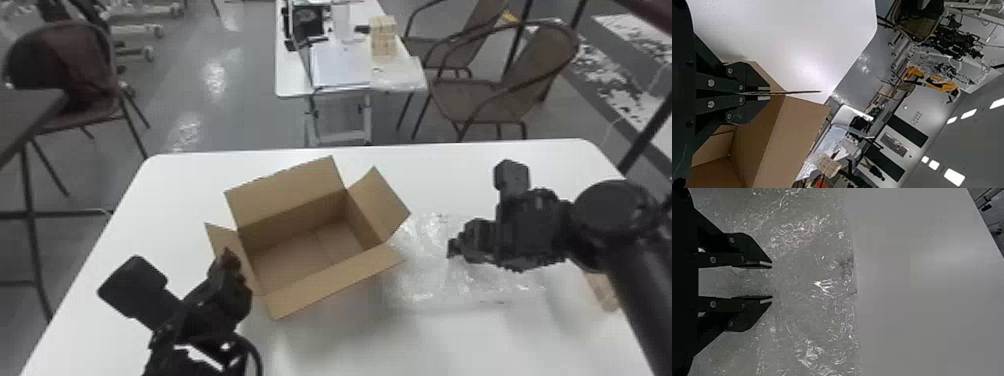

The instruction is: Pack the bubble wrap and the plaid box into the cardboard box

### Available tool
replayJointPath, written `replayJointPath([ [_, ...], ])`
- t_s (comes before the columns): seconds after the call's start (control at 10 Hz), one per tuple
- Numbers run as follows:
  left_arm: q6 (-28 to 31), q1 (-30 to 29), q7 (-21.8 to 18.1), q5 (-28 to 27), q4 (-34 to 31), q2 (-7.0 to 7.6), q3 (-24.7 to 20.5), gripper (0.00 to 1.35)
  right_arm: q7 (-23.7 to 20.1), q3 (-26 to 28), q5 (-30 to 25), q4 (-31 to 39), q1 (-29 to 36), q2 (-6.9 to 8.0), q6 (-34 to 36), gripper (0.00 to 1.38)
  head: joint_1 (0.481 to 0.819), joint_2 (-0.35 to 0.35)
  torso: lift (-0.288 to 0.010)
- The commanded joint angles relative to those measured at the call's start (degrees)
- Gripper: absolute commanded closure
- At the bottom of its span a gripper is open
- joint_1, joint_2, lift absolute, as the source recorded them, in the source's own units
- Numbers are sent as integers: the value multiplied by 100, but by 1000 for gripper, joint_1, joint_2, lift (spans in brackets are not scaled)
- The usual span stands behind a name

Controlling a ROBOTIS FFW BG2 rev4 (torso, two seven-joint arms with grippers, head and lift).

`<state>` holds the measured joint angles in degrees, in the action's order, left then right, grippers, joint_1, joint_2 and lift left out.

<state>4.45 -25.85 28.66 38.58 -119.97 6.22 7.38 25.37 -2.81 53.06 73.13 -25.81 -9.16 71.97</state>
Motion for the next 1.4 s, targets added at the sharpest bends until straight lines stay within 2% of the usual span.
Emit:
replayJointPath([
  [0.0, -32, -26, -1, 1, 0, 2, 0, 1220, 4, 220, 81, 615, 260, 10, 63, 912, 695, 82, -99],
  [0.2, -41, -34, -1, 1, 0, 2, 0, 1220, 100, 501, 284, 1169, 454, 10, 195, 934, 695, 84, -99],
  [0.3, -76, -52, 8, 1, 0, 20, 9, 1220, 188, 563, 433, 1415, 533, 10, 204, 1055, 695, 79, -99],
  [0.4, -76, -52, 8, 1, 0, 20, 9, 1220, 346, 615, 609, 1556, 550, 10, 292, 1055, 695, 79, -99],
  [0.6, -102, -52, 17, 9, 0, 37, 18, 1220, 636, 650, 591, 1854, 568, 10, 397, 1055, 695, 78, -99],
  [0.8, -93, -52, 26, 9, 0, 37, 26, 1220, 654, 650, 662, 2021, 550, 37, 379, 1012, 695, 72, -99],
  [0.9, -93, -43, 17, 9, 0, 37, 26, 1220, 1085, 729, 1048, 1758, 348, 28, 801, 634, 695, 74, -99],
  [1.0, -58, -26, 26, 9, 0, 37, 35, 1220, 1331, 721, 1048, 1679, 225, 28, 1003, 222, 695, 72, -99],
  [1.1, -49, -17, 26, 1, 0, 37, 35, 1220, 1673, 686, 1013, 1591, 146, 107, 1012, 44, 695, 68, -99],
  [1.3, -23, 1, 26, 9, 0, 64, 44, 1220, 1805, 510, 916, 685, -188, 160, 1162, 154, 695, 58, -99],
])
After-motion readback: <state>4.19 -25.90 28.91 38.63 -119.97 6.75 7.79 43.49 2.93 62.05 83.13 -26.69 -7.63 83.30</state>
